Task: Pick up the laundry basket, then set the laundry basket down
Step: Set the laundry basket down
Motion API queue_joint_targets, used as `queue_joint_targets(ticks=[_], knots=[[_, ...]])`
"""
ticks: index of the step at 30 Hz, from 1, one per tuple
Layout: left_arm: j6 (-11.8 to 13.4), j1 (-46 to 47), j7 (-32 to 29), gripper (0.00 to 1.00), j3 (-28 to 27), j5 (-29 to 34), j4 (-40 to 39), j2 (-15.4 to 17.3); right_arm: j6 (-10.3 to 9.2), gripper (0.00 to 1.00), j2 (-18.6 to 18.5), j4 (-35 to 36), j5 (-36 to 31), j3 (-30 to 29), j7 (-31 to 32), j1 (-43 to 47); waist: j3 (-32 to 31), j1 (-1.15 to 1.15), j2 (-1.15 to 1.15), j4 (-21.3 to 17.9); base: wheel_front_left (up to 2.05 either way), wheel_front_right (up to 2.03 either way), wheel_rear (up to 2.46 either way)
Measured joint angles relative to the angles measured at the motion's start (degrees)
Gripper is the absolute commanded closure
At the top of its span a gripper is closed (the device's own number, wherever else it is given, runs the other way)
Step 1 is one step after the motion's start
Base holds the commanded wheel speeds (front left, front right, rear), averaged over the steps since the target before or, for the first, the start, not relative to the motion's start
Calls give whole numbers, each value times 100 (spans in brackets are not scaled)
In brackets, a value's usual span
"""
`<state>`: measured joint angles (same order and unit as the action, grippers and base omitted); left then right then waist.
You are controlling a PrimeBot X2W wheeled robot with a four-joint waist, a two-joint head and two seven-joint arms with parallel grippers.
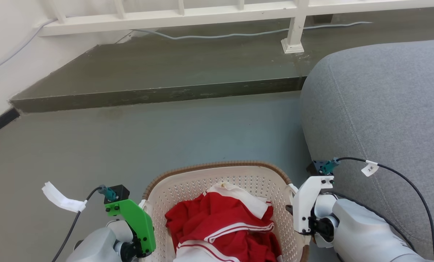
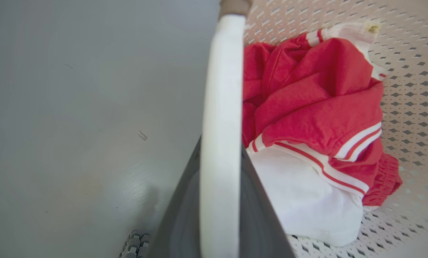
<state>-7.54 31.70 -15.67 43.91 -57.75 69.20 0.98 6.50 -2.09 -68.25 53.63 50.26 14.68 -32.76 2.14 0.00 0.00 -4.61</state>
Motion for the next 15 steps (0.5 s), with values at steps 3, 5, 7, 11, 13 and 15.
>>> queue_joint_targets(ticks=[3, 5, 7, 11, 13, 15], knots=[[1, 0, 0, 100, -7, -57, 7, 0, 0, 100, -9, 23, 41, 22, 9, -2, 26, 0, 0, -12, 0, 0, 0], [1, 1, 0, 100, -8, -98, 11, 0, 0, 100, -13, 30, 45, 30, 9, -6, 61, 0, 0, -27, 0, 0, 0], [0, 9, 0, 100, -8, -99, 9, 0, 0, 100, -19, 37, 56, 35, 8, -14, 105, 0, 0, -40, 0, 0, 0], [0, 62, 18, 100, -7, -99, -2, 4, 0, 100, -23, 47, 87, 36, -9, -73, 225, 0, 0, -62, 0, 0, 0], [0, 134, 71, 100, -7, -99, -27, 22, 0, 100, -26, 64, 88, 35, -79, -120, 300, 0, 0, -71, 0, 0, 0], [0, 196, 121, 100, -5, -99, -66, 49, 0, 100, -36, 86, 88, 35, -145, -179, 386, 0, 0, -79, 0, 0, 0]])
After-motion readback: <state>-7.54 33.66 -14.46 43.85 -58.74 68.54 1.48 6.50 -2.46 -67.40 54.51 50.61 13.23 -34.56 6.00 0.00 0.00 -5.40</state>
